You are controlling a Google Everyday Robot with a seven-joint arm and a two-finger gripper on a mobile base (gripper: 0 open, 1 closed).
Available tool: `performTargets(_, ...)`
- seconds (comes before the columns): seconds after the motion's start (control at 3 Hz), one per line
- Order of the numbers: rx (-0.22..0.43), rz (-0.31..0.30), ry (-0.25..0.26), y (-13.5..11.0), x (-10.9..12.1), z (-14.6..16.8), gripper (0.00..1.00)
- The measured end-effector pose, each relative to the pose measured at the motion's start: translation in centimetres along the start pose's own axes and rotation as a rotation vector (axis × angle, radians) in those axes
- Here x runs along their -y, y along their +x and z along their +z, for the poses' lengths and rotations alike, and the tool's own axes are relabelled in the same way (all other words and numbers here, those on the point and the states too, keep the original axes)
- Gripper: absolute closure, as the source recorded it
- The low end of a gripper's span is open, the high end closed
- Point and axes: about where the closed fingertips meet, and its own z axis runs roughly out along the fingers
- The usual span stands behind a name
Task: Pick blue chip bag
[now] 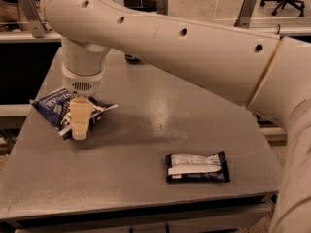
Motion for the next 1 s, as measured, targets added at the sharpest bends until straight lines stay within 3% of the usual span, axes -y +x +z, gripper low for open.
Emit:
performTargets(0.33,-0.001,-0.007,-0.003,-0.1,-0.1,0.2,0.42)
performTargets(0.67,0.014,-0.003,0.004,0.3,0.2,-0.8,0.73)
performTargets(1.0,0.041,0.001,0.035,1.1,0.7,-3.6,1.0)
